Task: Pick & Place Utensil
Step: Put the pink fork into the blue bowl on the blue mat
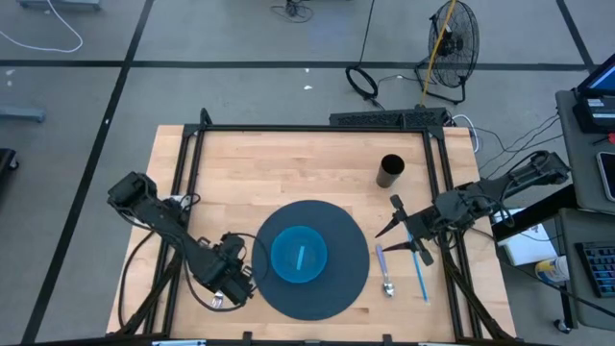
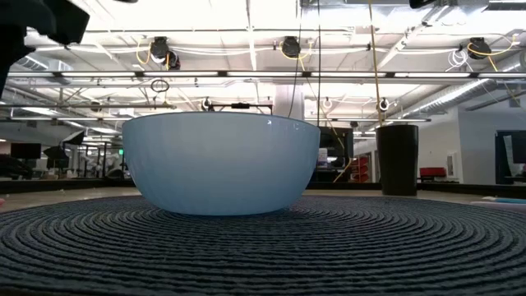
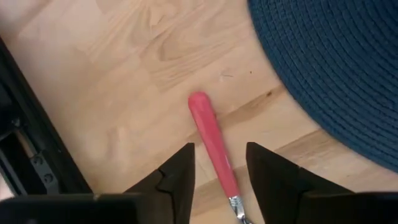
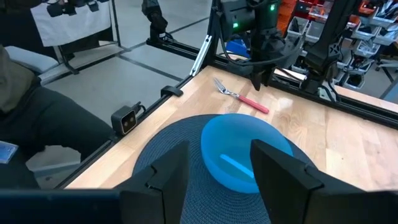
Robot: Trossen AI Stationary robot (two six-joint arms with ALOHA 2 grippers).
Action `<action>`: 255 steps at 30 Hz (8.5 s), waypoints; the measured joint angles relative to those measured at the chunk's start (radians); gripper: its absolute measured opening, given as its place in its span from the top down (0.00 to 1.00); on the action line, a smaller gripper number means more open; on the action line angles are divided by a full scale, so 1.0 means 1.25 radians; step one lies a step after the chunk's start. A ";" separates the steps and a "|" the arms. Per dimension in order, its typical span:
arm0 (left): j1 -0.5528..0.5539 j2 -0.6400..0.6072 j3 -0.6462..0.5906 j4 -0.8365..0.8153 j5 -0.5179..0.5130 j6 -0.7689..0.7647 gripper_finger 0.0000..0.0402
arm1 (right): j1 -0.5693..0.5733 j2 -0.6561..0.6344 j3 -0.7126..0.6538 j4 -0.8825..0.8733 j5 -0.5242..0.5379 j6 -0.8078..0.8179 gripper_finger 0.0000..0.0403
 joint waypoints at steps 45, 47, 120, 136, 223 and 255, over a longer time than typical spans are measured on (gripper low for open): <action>-0.035 -0.297 -0.439 0.471 -0.025 -0.083 0.58 | 0.000 0.000 0.000 0.003 0.002 -0.017 0.59; -0.028 -0.297 -0.456 0.511 -0.016 -0.076 0.58 | 0.000 0.000 0.000 0.002 0.002 -0.017 0.59; -0.020 -0.202 -0.481 0.564 0.067 -0.041 0.71 | -0.001 0.000 0.000 -0.010 0.003 -0.012 0.59; -0.022 -0.202 -0.477 0.480 0.072 -0.047 0.71 | -0.001 0.000 0.000 -0.009 0.003 -0.014 0.59; -0.017 -0.206 -0.461 0.490 -0.016 0.052 0.84 | -0.001 0.000 0.000 0.007 0.003 -0.020 0.59; -0.016 -0.208 -0.442 0.448 -0.207 0.070 0.85 | 0.000 0.000 0.000 0.008 0.003 -0.020 0.59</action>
